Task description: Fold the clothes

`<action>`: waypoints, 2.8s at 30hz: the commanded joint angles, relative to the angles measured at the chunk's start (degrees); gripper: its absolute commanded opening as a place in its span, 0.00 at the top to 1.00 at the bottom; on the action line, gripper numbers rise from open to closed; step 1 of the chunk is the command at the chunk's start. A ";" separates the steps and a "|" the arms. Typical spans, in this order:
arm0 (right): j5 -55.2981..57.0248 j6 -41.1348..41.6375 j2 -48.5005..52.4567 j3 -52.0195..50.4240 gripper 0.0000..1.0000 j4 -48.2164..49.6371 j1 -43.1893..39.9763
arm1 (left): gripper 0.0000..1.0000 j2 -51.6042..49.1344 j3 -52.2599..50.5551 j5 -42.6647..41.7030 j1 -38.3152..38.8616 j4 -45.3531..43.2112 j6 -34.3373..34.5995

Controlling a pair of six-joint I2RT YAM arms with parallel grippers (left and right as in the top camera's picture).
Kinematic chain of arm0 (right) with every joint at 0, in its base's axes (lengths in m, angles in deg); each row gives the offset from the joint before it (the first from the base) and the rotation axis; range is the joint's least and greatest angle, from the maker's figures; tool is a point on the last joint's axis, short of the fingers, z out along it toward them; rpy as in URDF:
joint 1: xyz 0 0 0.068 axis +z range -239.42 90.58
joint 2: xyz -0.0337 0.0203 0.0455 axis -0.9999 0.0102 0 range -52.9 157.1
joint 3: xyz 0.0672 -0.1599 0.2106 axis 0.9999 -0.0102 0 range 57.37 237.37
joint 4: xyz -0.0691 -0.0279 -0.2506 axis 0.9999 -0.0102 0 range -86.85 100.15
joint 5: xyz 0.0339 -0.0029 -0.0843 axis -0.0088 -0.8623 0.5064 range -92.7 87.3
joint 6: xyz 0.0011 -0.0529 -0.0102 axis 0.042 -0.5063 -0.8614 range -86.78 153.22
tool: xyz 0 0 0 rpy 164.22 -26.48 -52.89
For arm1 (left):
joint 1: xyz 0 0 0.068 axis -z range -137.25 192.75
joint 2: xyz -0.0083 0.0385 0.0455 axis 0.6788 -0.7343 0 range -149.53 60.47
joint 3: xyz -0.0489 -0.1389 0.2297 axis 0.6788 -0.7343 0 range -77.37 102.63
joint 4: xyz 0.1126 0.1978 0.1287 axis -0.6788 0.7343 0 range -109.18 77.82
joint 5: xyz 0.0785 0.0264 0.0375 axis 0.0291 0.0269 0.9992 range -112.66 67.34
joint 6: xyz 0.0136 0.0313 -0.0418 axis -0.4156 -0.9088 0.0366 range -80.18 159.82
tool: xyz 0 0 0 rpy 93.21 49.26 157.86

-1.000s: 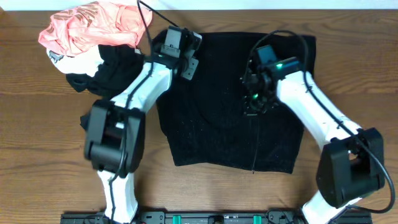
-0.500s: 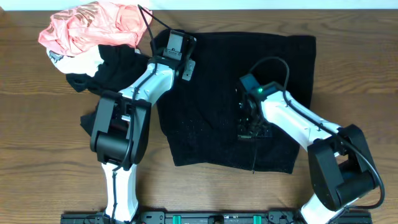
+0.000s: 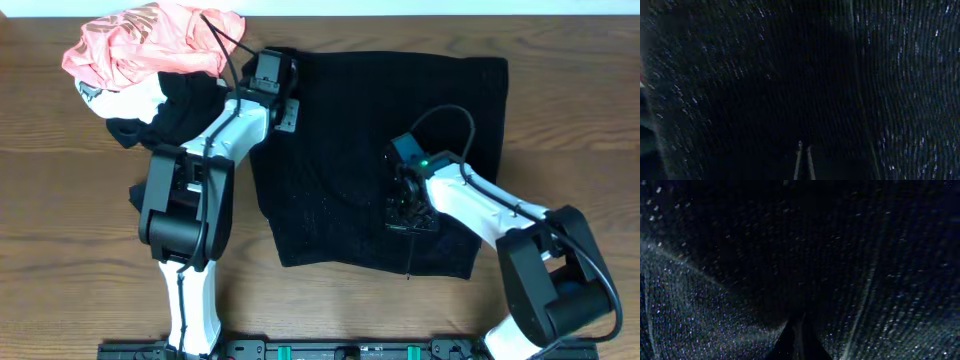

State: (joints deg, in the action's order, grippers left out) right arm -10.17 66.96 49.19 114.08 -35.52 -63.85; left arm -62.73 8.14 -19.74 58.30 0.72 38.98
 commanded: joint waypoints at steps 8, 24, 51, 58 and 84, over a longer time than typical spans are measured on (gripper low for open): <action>4.66 0.37 2.29 -2.99 0.99 4.48 -10.14 | 0.94 -2.84 -0.17 -0.76 1.53 10.80 2.01; 9.09 -10.12 2.29 -2.97 0.98 23.82 -23.34 | 0.94 -2.82 -0.17 -11.26 1.53 31.15 11.04; -7.48 -16.26 -4.85 14.49 0.95 11.28 -25.07 | 0.94 -0.92 4.92 -21.73 6.64 40.22 9.25; -14.62 -17.14 -5.70 17.11 0.60 -5.60 -18.82 | 0.83 1.55 8.83 -15.85 3.37 39.26 5.25; -11.98 -1.27 -5.77 8.63 0.18 -25.77 7.61 | 0.09 1.60 10.40 -7.15 -6.49 23.89 -4.96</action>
State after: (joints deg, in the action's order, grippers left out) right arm -22.41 61.73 43.37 124.09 -61.20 -58.41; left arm -63.12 17.43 -28.18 51.96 25.11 35.46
